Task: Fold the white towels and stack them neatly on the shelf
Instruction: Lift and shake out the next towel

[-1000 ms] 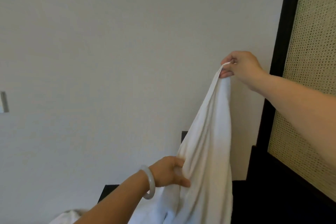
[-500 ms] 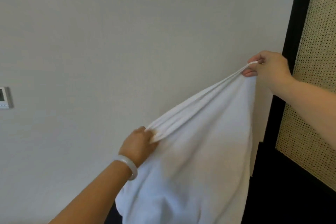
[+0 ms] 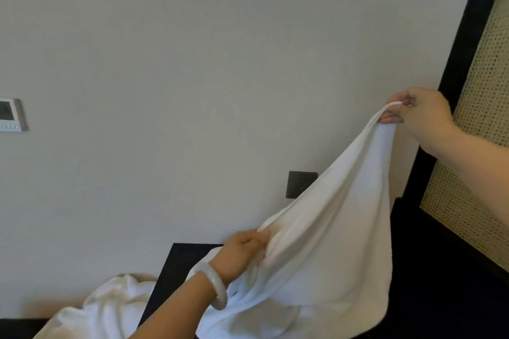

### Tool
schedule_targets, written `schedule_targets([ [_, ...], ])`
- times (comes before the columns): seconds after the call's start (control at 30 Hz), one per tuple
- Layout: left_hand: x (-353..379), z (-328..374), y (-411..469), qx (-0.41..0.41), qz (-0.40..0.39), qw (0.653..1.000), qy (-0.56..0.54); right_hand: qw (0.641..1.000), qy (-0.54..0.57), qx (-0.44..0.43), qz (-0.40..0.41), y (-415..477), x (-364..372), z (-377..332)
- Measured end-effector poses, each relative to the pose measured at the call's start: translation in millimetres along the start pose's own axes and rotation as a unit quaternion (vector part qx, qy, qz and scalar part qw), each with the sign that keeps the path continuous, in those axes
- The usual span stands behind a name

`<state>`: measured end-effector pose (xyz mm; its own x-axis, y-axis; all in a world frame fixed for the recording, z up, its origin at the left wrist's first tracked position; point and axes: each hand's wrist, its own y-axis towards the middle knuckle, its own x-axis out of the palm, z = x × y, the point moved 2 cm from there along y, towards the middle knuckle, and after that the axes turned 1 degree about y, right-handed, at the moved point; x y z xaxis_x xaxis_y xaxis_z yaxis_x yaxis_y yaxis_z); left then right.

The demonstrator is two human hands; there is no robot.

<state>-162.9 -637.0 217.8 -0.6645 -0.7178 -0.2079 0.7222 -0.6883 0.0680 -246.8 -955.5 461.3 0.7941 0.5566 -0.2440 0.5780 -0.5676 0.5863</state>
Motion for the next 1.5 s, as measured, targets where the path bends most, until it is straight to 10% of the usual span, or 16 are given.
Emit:
schedule_targets([
  [0.17, -5.8, 8.5, 4.3, 0.086, 0.006, 0.957, 0.276, 1.0, 0.001, -0.008, 0.015, -4.0, -17.3, -2.3],
  [0.97, 50.5, 41.1, 32.5, 0.198, -0.008, 0.832, 0.517, 0.998, 0.006, -0.062, 0.024, -15.2, -31.4, -19.9],
  [1.17, 7.9, 54.7, 68.3, 0.089, 0.23, 0.749, 0.614, 0.998, -0.009, -0.054, 0.018, -16.3, -28.8, -17.6],
  [1.5, 53.9, -23.8, 56.6, 0.109, -0.004, 0.913, 0.392, 0.999, -0.011, -0.032, 0.017, -11.6, -28.9, -1.9],
])
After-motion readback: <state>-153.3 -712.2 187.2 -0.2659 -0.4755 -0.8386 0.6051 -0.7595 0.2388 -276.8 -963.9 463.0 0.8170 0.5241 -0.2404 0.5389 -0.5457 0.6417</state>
